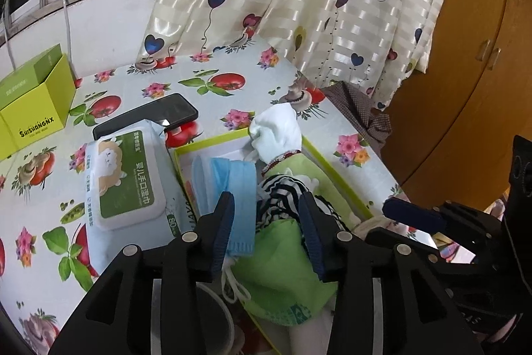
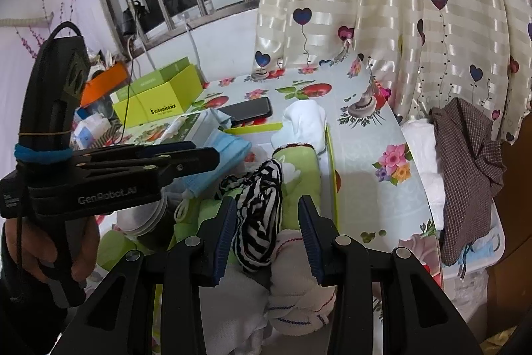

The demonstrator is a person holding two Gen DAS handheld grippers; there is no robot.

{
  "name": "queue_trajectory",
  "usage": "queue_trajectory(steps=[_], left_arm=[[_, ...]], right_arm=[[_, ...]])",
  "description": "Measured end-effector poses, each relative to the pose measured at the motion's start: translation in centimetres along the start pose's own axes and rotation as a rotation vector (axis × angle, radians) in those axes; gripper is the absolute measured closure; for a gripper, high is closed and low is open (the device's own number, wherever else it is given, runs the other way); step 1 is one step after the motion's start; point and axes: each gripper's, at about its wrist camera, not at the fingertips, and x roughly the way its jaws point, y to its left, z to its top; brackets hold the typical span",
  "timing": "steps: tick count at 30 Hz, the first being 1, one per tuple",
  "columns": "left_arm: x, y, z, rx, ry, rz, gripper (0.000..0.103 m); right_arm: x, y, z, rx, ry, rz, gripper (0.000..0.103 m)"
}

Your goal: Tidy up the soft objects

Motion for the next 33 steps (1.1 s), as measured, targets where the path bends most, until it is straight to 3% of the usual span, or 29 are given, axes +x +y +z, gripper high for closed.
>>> queue_trajectory(steps=[6,17,33], left_arm=[[-2.0,-0.3,-0.7,-0.009,-0.016,-0.012,0.061],[-6.3,-1.2,-3.4,-0.009,-0.041,-0.004,0.061],[-11.6,-0.9,-9.7,-0.052,-0.049,0.089,0.061]], right_arm=[[-1.2,0.8,-0.1,-0.016,-0.010,-0.008,0.065],[-3.6,3.8,-1.1,-0.078,-0.005,-0.030,0.051],[-5.6,8.2,-4.1,-0.152,0.044,-0.052,0.045]])
